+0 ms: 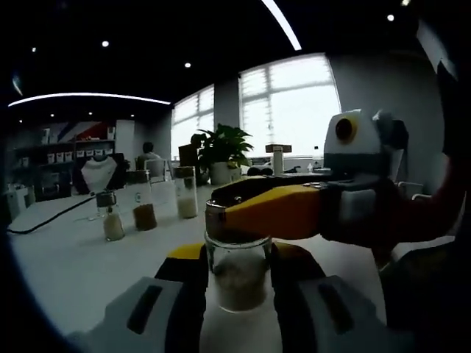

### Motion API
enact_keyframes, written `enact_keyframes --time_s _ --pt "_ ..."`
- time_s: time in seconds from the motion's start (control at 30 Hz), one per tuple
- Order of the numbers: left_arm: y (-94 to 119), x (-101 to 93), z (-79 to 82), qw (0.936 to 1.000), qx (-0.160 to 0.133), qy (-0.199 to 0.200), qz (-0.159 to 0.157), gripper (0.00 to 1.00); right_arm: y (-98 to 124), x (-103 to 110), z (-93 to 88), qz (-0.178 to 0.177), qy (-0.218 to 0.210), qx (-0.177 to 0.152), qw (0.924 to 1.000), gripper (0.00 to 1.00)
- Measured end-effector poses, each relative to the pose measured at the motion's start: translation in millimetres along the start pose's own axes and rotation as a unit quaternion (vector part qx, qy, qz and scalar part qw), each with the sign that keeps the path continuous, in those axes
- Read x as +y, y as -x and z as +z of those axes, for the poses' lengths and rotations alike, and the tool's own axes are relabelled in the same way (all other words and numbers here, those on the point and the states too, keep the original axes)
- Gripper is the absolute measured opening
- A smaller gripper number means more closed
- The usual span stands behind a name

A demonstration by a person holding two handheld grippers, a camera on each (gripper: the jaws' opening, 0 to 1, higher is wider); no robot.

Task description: Rotate the seasoning bottle until the label or dispensing opening points toward the visible target arrow and the bottle remains upright within the marked orientation range

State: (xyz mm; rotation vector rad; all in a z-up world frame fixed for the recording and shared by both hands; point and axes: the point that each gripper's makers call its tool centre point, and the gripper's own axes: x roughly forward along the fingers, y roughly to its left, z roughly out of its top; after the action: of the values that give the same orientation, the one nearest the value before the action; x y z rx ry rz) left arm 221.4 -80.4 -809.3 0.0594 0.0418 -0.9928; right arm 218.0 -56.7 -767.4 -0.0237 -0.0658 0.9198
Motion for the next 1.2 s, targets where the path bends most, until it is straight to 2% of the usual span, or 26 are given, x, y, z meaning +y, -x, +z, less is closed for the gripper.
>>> enact_keyframes --time_s 0.13,0.2,0.33,0.47,0.57,0.77,0.87,1.07,1.2 --pt "3 -3.1 3.8 0.9996 -0.007 -0.005 -0.027 0.35 0 4 3.9 0.02 0.011 -0.008 0.9997 0.3" --pt "4 -6.6 2.3 0.9987 -0.007 -0.007 -0.05 0.35 0 6 1.8 0.037 0.001 -0.011 0.9993 0.3" --pt "4 -7.6 -6.3 0.9979 0.013 -0.011 -0.063 0.35 -2 8 -6.0 0.048 -0.017 0.002 0.9987 0.3" --pt "3 -7.8 -9.1 0.9979 0.02 -0.011 -0.06 0.35 -3 10 -9.5 0.04 -0.01 0.009 0.9991 0.3" --pt "-1 0.4 -7.0 0.9989 0.021 -0.038 -0.019 0.35 -6 3 -8.5 0.003 0.024 0.015 0.9996 0.29" --pt "-8 8.1 -2.2 0.9972 0.017 -0.057 0.044 0.36 -10 -15 -4.3 -0.064 -0.007 0.007 0.9979 0.29" --pt "-12 11.7 -5.7 0.9958 0.021 -0.054 0.07 0.37 -14 -16 -5.7 -0.075 -0.001 0.011 0.9971 0.29" --pt "-11 15.0 -10.2 0.9953 0.029 -0.048 0.078 0.37 -14 -17 -11.4 -0.082 -0.007 0.022 0.9964 0.29" --pt "-9 15.5 -12.1 0.9972 0.033 -0.024 0.063 0.36 -14 -14 -12.7 -0.071 -0.002 0.024 0.9972 0.3"
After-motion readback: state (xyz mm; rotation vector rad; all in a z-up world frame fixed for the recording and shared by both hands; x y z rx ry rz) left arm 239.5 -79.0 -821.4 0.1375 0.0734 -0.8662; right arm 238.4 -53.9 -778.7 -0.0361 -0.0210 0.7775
